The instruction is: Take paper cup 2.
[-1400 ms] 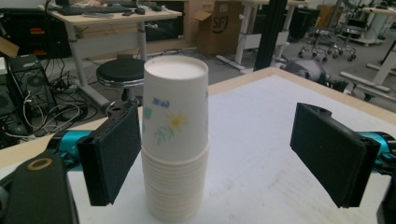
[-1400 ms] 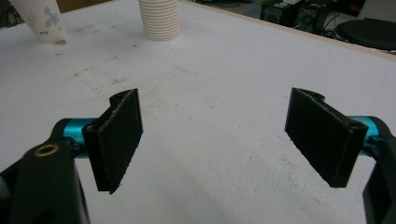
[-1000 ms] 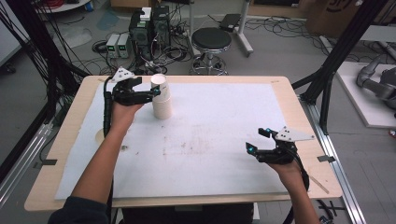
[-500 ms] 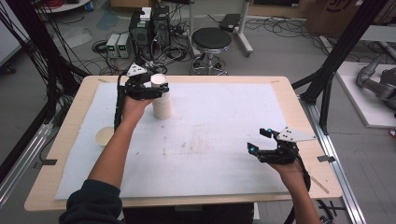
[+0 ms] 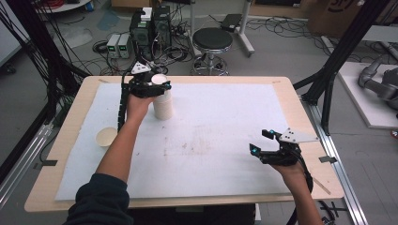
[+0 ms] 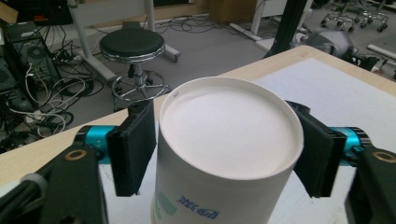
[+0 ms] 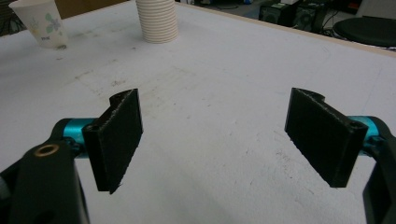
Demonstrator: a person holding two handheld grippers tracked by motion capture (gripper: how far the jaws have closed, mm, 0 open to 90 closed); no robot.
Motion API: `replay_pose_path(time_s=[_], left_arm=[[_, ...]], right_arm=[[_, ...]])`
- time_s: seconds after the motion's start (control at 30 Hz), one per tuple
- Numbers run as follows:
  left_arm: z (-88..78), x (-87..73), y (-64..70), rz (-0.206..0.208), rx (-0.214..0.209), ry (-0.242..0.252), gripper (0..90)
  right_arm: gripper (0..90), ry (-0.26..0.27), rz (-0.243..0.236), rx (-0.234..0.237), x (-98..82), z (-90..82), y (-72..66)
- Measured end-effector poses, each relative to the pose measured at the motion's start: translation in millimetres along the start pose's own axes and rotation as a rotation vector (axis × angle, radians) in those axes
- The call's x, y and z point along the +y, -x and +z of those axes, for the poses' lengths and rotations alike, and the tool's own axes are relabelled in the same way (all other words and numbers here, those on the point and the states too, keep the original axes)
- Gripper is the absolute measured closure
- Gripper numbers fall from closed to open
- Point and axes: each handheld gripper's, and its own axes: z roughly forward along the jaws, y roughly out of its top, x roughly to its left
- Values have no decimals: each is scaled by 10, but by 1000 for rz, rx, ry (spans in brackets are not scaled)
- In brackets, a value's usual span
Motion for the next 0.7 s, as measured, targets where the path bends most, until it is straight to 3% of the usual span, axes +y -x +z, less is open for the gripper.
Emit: replay_pose_path(time_s=[0.3, 0.57, 0.7], left_arm=[[-24, 33, 11, 9, 5, 9, 333], [-120, 133, 31, 15, 12, 68, 340], [-193, 190, 29, 6, 10, 59, 345]], right_arm=[[197, -4, 2, 3, 1, 11, -7], [197, -2, -2, 6, 4, 11, -7], [197, -2, -5, 6, 5, 14, -11]])
